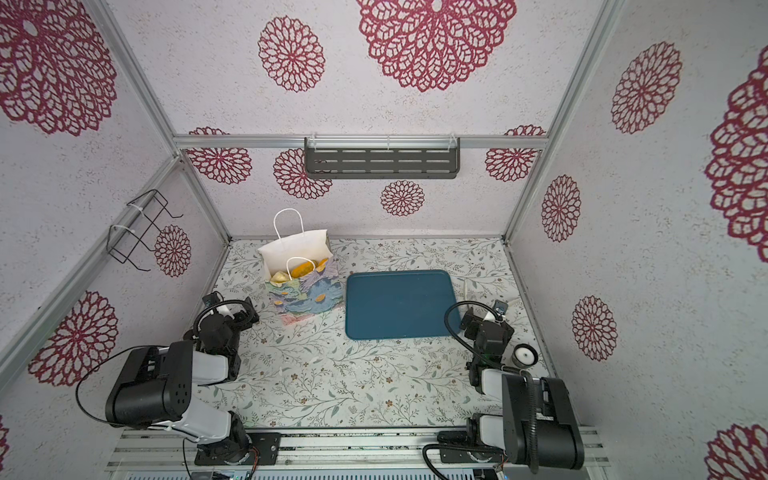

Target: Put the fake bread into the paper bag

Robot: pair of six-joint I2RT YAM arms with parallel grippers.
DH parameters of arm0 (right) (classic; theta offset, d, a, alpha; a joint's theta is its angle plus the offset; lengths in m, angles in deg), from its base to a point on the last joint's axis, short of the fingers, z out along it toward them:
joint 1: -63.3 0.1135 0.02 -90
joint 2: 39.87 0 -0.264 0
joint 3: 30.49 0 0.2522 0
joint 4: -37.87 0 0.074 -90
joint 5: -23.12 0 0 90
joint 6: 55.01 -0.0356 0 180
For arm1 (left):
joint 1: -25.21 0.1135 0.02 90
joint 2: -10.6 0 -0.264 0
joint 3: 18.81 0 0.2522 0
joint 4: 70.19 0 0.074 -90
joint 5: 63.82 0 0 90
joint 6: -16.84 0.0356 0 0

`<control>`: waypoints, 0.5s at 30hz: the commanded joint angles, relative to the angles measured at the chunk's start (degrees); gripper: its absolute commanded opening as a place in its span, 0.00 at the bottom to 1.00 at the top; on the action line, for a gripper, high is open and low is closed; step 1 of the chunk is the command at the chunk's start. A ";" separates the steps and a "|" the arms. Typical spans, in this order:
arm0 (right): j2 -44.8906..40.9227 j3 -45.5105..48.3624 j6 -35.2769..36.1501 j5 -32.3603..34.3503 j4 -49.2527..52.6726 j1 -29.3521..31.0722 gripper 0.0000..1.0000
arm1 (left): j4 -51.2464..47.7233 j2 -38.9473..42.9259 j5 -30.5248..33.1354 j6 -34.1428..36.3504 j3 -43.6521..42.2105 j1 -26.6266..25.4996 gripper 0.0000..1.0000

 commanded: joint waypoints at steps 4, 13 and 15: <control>3.49 -0.54 3.08 0.85 -11.30 -0.24 0.99 | 0.24 0.42 -2.31 1.50 2.27 0.38 0.97; 14.25 4.94 6.00 -5.93 -33.17 -0.16 0.99 | -1.97 0.36 -3.98 2.08 3.49 0.36 0.97; 13.57 3.24 6.17 -5.17 -29.24 0.02 0.99 | -1.96 0.35 -4.02 2.11 3.47 0.42 0.97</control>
